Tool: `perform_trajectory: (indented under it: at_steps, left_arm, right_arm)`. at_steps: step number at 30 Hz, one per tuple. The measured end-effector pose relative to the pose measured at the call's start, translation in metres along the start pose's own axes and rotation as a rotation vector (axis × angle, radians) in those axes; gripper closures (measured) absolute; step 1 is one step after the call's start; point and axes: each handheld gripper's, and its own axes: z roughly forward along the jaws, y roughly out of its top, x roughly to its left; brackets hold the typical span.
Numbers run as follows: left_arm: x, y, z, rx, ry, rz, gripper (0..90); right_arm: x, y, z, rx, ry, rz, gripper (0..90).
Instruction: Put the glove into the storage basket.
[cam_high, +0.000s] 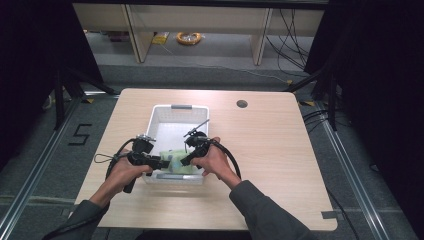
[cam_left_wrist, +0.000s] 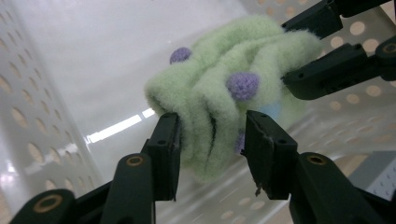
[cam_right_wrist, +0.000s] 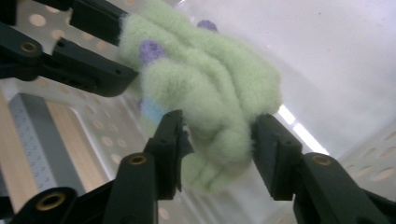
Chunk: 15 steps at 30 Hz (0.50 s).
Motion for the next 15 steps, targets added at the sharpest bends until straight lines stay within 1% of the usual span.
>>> perform_trajectory:
  at_steps: [1, 3, 4, 6, 7, 8, 9, 10, 12, 13, 14, 15]
  left_arm:
    - [0.000, 0.001, -0.001, -0.004, 0.013, 0.003, 52.5]
    - [0.000, 0.002, -0.002, -0.037, 0.018, -0.012, 51.3]
    - [0.001, 0.003, -0.005, -0.035, 0.021, -0.014, 50.8]
    - [0.000, 0.005, -0.009, -0.063, 0.029, -0.015, 50.2]
    - [-0.001, 0.005, -0.010, -0.074, 0.028, -0.012, 50.0]
    - [-0.004, 0.006, -0.012, -0.087, 0.022, -0.018, 49.9]
    - [-0.004, 0.006, -0.014, -0.075, 0.016, 0.002, 50.0]
    - [-0.007, 0.006, -0.016, -0.093, 0.020, -0.001, 50.0]
    - [-0.012, 0.006, -0.018, -0.094, 0.018, 0.020, 49.7]
    - [-0.015, 0.006, -0.018, -0.105, 0.012, 0.020, 49.4]
    - [-0.017, 0.006, -0.020, -0.104, 0.008, 0.028, 49.0]
    - [-0.020, 0.005, -0.021, -0.113, 0.003, 0.030, 48.2]
  right_arm:
    - [0.001, 0.001, -0.001, -0.001, -0.007, 0.001, 51.5]
    - [0.002, 0.003, -0.003, -0.018, -0.026, -0.005, 51.1]
    - [0.003, 0.004, -0.005, -0.023, -0.024, -0.007, 49.4]
    - [0.004, 0.006, -0.008, -0.038, -0.031, -0.017, 48.5]
    - [0.005, 0.006, -0.011, -0.035, -0.030, -0.018, 47.7]
    - [0.005, 0.007, -0.012, -0.037, -0.030, -0.019, 46.9]
    - [0.006, 0.007, -0.015, -0.047, -0.029, -0.022, 46.5]
    - [0.006, 0.007, -0.017, -0.051, -0.026, -0.024, 46.2]
    - [0.006, 0.006, -0.022, -0.064, -0.023, -0.024, 45.6]
    - [0.006, 0.006, -0.025, -0.075, -0.018, -0.024, 45.3]
    - [0.006, 0.006, -0.027, -0.084, -0.020, -0.030, 45.1]
    - [0.006, 0.005, -0.029, -0.090, -0.013, -0.029, 44.6]
